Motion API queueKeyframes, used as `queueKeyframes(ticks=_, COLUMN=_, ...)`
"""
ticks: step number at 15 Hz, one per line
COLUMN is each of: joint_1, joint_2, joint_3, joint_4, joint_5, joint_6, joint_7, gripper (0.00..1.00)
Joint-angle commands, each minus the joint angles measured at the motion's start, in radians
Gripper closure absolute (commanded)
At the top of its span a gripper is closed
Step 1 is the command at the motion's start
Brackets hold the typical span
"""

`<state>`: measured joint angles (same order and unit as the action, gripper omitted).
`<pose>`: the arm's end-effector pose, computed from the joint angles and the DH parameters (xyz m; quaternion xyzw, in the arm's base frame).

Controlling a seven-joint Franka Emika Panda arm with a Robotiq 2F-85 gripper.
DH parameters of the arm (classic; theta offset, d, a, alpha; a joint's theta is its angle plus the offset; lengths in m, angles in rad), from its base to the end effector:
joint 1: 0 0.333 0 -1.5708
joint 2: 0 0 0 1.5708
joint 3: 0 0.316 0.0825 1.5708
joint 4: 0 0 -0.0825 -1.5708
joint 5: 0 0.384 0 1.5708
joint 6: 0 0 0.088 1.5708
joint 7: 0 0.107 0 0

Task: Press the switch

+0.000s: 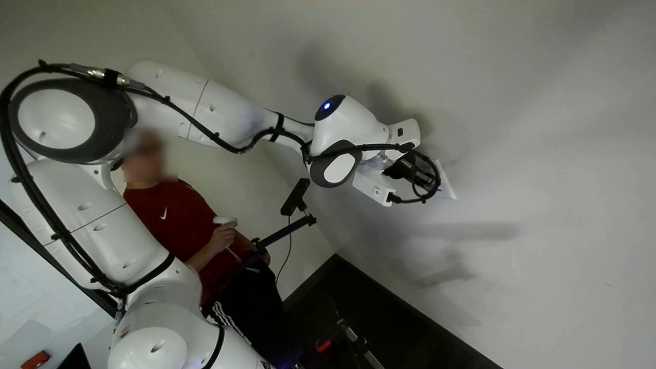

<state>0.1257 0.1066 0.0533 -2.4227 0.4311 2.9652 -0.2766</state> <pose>0.5204 0.0653 0.3081 -0.9736 -0.0222 -0.2146 0.0745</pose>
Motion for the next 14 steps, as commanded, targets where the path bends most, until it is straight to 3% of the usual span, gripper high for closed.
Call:
queueKeyframes(ticks=1, joint_1=0.014, joint_2=-0.042, joint_3=-0.034, joint_4=-0.035, joint_5=-0.094, joint_6=-0.028, joint_7=0.061, gripper=1.00)
queueKeyframes(ticks=2, joint_1=-0.018, joint_2=-0.065, joint_3=-0.013, joint_4=-0.062, joint_5=-0.183, joint_6=-0.027, joint_7=0.121, gripper=1.00)
queueKeyframes(ticks=6, joint_1=-0.026, joint_2=-0.122, joint_3=-0.026, joint_4=-0.101, joint_5=-0.374, joint_6=-0.059, joint_7=0.254, gripper=1.00)
queueKeyframes(ticks=14, joint_1=-0.049, joint_2=-0.190, joint_3=-0.008, joint_4=-0.118, joint_5=-0.493, joint_6=-0.132, joint_7=0.322, gripper=1.00)
